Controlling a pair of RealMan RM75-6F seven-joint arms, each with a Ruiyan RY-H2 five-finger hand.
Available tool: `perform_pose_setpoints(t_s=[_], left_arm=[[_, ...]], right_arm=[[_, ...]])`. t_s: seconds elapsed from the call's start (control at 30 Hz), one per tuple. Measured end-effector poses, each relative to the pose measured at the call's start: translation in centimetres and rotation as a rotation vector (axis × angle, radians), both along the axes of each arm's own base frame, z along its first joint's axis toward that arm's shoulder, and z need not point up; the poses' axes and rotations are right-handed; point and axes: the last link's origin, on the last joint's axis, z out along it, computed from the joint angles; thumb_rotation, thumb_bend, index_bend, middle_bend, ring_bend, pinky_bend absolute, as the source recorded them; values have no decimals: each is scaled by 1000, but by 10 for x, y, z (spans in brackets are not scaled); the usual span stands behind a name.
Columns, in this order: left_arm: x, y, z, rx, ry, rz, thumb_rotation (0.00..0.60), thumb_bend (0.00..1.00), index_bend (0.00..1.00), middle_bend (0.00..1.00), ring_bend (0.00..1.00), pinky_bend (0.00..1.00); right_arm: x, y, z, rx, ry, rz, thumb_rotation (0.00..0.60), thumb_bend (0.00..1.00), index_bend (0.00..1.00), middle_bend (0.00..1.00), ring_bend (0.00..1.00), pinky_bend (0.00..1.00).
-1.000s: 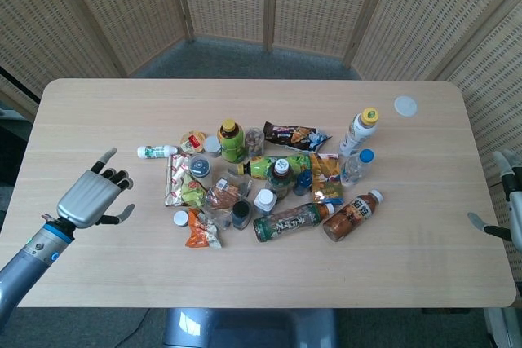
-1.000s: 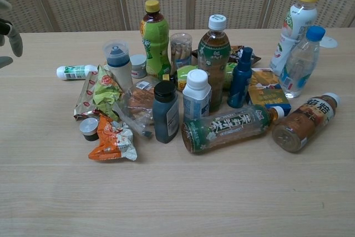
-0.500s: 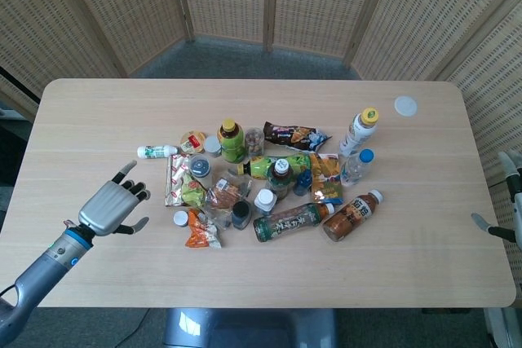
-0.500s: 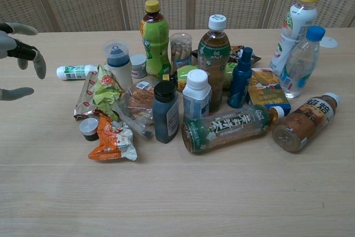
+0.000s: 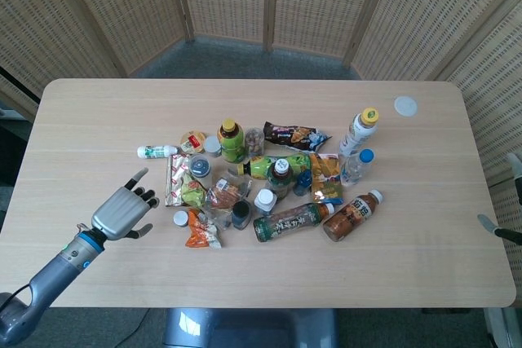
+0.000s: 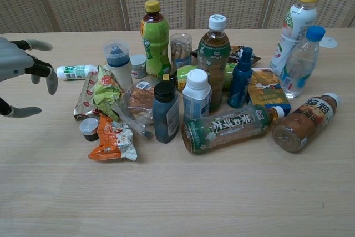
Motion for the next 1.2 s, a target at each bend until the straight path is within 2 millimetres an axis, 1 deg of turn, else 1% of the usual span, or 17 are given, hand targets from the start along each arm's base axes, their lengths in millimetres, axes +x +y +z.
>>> perform_pose_setpoints(t_s=[0.07, 0.27, 0.57, 0.73, 0.9, 1.2], left_arm=[[-1, 0, -3, -2, 8, -4, 407, 266, 356, 381, 414, 50], [-3, 1, -11, -3, 30, -12, 399, 249, 349, 379, 413, 49], [-6, 4, -27, 0, 43, -14, 399, 249, 350, 379, 415, 51], [-5, 8, -37, 7, 52, -18, 388, 247, 349, 379, 415, 54], [-1, 11, -48, 5, 52, -21, 369, 248, 349, 376, 415, 55], [4, 13, -66, -15, 78, -41, 364, 248, 340, 375, 416, 55]], right_arm=[[0, 0, 0, -1, 0, 1, 508, 26, 0, 0, 0, 0], [-1, 1, 1, -5, 2, -2, 507, 26, 0, 0, 0, 0], [-4, 3, 2, -9, 1, -9, 512, 28, 0, 0, 0, 0], [-5, 4, 4, -15, 1, -14, 512, 26, 0, 0, 0, 0], [-7, 7, 6, -23, -1, -22, 510, 27, 0, 0, 0, 0], [-12, 11, 11, -41, -3, -33, 512, 27, 0, 0, 0, 0]])
